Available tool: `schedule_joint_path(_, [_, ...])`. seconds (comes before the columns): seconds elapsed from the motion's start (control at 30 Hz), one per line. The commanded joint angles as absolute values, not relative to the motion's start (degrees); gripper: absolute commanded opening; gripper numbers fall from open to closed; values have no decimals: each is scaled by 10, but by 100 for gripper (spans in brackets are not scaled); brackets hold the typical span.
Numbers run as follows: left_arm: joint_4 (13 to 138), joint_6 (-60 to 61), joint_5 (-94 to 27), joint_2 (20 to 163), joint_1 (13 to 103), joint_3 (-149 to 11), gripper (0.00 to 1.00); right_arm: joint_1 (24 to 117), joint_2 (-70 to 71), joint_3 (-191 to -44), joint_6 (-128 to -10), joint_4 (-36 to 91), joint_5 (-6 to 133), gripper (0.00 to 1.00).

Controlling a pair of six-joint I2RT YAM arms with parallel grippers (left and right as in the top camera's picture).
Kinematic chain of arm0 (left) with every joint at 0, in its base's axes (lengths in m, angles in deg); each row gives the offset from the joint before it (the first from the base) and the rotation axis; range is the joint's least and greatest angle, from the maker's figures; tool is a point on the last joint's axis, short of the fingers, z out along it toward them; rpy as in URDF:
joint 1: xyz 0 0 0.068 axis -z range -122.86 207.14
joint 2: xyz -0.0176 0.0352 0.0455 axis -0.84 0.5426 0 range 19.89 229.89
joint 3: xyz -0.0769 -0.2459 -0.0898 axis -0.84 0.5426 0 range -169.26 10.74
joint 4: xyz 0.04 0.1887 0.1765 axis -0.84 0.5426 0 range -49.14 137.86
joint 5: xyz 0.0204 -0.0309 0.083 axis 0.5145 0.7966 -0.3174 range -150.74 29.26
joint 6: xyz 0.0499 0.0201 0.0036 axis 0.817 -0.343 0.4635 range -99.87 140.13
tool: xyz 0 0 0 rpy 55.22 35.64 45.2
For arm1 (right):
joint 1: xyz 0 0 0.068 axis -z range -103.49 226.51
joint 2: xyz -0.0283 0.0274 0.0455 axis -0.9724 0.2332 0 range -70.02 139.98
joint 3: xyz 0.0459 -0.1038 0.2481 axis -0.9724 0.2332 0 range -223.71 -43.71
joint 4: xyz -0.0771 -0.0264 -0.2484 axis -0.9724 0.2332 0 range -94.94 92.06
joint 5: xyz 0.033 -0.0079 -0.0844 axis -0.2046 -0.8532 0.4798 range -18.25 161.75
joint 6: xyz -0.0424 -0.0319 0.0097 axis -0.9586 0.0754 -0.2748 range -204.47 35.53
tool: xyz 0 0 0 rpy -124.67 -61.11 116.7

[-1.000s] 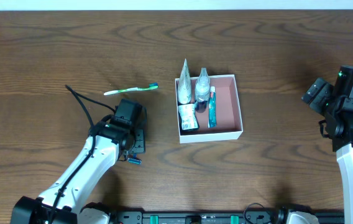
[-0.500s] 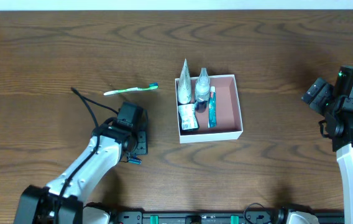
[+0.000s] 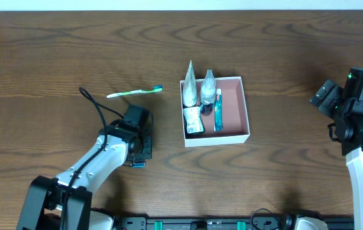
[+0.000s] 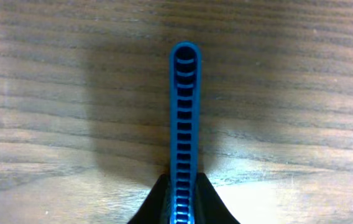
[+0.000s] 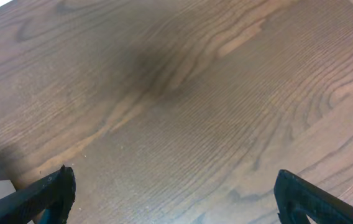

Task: Pack container
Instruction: 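Grasp the blue razor handle with the left gripper, then carry razor with left gripper and lay it in the box's right side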

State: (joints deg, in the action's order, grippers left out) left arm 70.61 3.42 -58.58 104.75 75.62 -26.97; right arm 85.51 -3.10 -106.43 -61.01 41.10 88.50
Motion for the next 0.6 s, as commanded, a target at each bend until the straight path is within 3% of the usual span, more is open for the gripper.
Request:
schedule_joint_path(0.0, [707,36,-581,1055,754,-264,8,860,-31,-1065,-609,412,893,99])
schedule_joint_path(0.27, [722,36,-523,1042,754,-297,6,860,-31,-1065,-609,412,893,99])
schedule_joint_path(0.57, [782,36,-395,957,770,-461,6,860,-31,-1065,-609,412,893,99])
